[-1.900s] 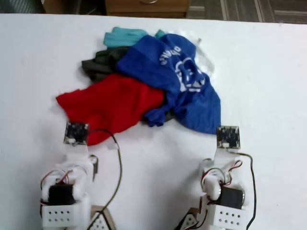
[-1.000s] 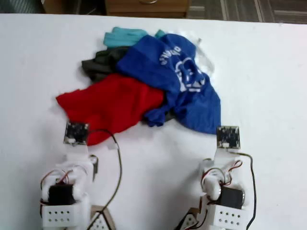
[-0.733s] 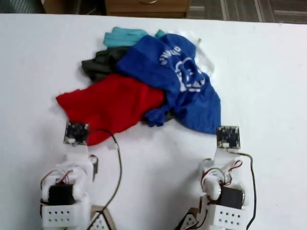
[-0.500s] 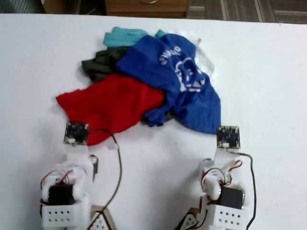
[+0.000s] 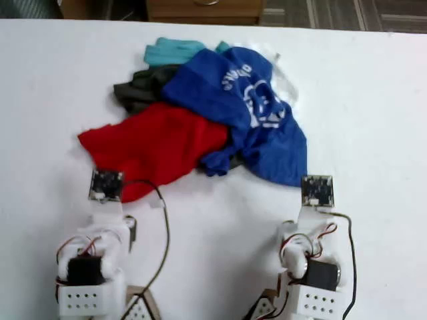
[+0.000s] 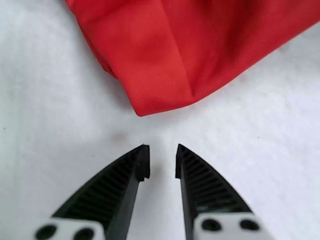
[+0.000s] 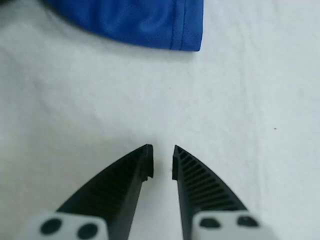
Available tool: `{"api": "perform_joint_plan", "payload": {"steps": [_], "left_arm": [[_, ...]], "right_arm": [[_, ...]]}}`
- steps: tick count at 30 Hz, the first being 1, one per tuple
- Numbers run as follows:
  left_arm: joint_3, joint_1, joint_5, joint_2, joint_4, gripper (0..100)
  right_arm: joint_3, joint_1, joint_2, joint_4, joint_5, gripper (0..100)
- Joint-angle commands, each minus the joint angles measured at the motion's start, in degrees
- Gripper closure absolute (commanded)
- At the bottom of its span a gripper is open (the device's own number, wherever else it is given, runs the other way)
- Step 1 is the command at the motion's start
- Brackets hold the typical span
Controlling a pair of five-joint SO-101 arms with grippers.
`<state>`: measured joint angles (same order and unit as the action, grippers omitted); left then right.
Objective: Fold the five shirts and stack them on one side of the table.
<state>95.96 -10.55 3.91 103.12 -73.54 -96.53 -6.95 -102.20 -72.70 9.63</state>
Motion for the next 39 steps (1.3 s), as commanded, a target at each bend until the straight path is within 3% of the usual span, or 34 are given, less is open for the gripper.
{"api": "perform_joint_plan", "payload": {"steps": [1, 19, 32, 39], "left_arm": [[1.1, 0.4, -0.2, 1.3, -0.3, 89], [1.1, 0.4, -0.4, 1.4, -0.2, 88], [1.1, 1.0, 0.0, 1.4, 23.7, 88], [0.4, 5.4, 0.1, 1.2, 27.9, 74]], "right_arm": [[-0.4, -0.7, -0.9, -0.2, -0.4, 92.5], [-0.4, -0.7, -0.9, -0.2, -0.4, 92.5], [-0.4, -0.7, -0.9, -0.2, -0.4, 92.5], [-0.4, -0.7, -0.9, -0.2, -0.4, 92.5]]}}
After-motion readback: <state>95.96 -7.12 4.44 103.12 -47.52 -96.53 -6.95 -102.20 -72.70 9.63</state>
